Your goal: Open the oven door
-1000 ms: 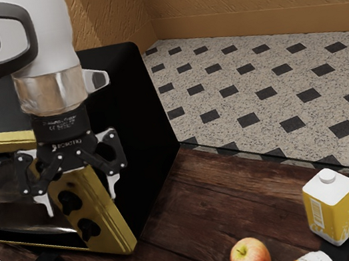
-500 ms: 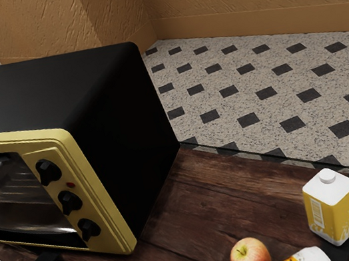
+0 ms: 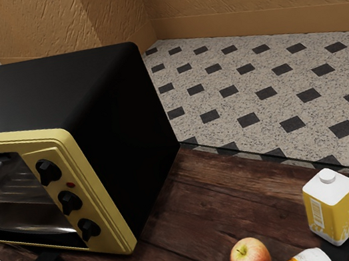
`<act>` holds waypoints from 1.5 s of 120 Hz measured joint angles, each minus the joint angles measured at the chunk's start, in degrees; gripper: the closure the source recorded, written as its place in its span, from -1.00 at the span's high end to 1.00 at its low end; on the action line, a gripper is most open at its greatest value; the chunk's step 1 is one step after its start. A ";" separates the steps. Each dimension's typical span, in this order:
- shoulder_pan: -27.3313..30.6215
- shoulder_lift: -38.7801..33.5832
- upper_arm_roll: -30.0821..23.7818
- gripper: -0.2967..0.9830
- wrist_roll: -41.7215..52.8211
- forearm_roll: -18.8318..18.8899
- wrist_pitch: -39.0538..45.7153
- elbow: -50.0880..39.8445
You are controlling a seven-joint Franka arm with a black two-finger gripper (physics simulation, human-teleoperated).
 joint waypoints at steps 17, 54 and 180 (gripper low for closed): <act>-0.60 -0.86 1.25 0.54 1.98 -0.09 0.56 -2.49; -2.06 -2.43 3.75 0.54 8.75 5.34 -0.97 -2.98; -2.39 3.62 6.59 0.53 31.11 8.44 11.54 -5.68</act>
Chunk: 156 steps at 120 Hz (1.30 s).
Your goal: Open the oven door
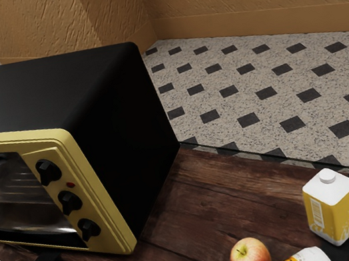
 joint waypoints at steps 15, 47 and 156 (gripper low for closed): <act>0.23 -3.28 1.22 0.53 0.89 0.03 0.86 -3.51; -0.51 -16.14 7.94 0.53 2.12 2.70 1.67 -13.36; -27.23 17.99 -24.55 0.53 -11.80 -0.95 -21.82 45.89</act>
